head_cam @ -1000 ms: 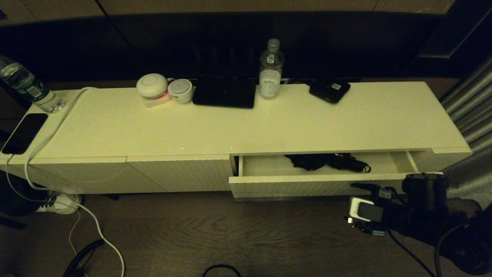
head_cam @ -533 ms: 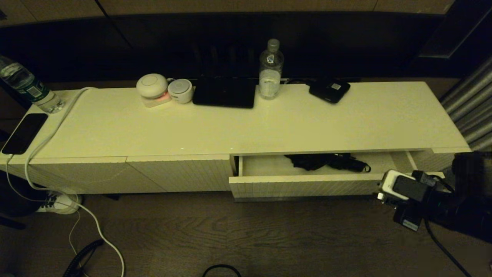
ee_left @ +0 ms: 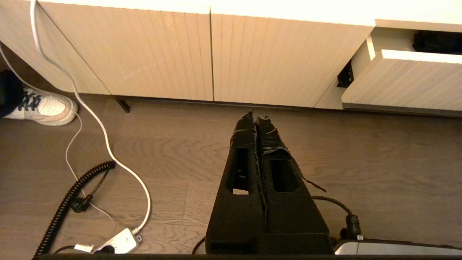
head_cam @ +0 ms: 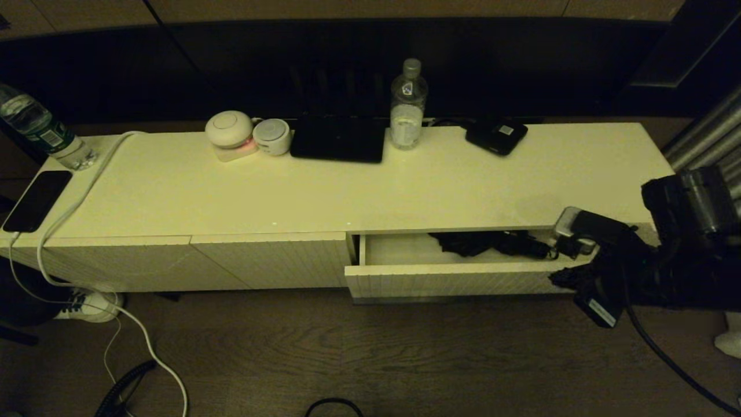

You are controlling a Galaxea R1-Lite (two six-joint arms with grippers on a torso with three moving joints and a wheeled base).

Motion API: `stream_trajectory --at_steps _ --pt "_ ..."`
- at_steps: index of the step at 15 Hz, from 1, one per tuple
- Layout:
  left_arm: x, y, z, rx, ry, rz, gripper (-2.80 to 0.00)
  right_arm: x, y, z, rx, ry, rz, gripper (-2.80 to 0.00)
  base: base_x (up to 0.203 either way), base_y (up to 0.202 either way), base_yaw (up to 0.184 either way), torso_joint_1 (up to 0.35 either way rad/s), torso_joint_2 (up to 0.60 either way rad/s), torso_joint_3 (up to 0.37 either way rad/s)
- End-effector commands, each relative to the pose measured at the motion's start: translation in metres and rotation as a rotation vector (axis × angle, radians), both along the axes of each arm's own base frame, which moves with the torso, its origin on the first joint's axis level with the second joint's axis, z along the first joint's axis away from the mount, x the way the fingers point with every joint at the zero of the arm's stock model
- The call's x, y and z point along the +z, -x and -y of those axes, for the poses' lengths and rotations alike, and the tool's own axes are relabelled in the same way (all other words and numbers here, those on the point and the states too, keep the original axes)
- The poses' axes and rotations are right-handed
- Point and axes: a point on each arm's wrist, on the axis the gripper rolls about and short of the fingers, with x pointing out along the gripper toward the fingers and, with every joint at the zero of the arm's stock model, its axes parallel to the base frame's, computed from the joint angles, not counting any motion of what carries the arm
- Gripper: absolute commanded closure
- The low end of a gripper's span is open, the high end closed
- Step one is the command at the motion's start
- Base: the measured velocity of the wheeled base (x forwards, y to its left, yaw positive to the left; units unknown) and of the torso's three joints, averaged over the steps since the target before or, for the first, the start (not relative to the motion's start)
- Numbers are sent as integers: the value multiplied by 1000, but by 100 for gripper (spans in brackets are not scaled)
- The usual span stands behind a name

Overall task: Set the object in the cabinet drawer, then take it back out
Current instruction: Open the drawer

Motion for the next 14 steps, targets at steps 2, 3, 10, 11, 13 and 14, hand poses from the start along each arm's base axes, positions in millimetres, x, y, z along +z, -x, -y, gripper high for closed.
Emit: stream_trajectory --at_steps 2,3,10,11,13,14 --pt "0 0 0 1 1 2 0 -13 -42 -19 1 28 -30 0 0 0 0 0 0 0" --pt "0 0 0 1 1 2 0 -14 -53 -23 -18 41 -22 0 0 0 0 0 0 0" --pt "0 0 0 1 1 2 0 -24 -92 -30 -138 95 -2 0 0 0 0 0 0 0" --pt "0 0 0 1 1 2 0 -26 -95 -31 -156 95 -5 0 0 0 0 0 0 0" --pt "0 0 0 1 1 2 0 -28 -99 -30 -177 96 -5 0 0 0 0 0 0 0" --pt "0 0 0 1 1 2 0 -28 -102 -30 -181 92 -2 0 0 0 0 0 0 0"
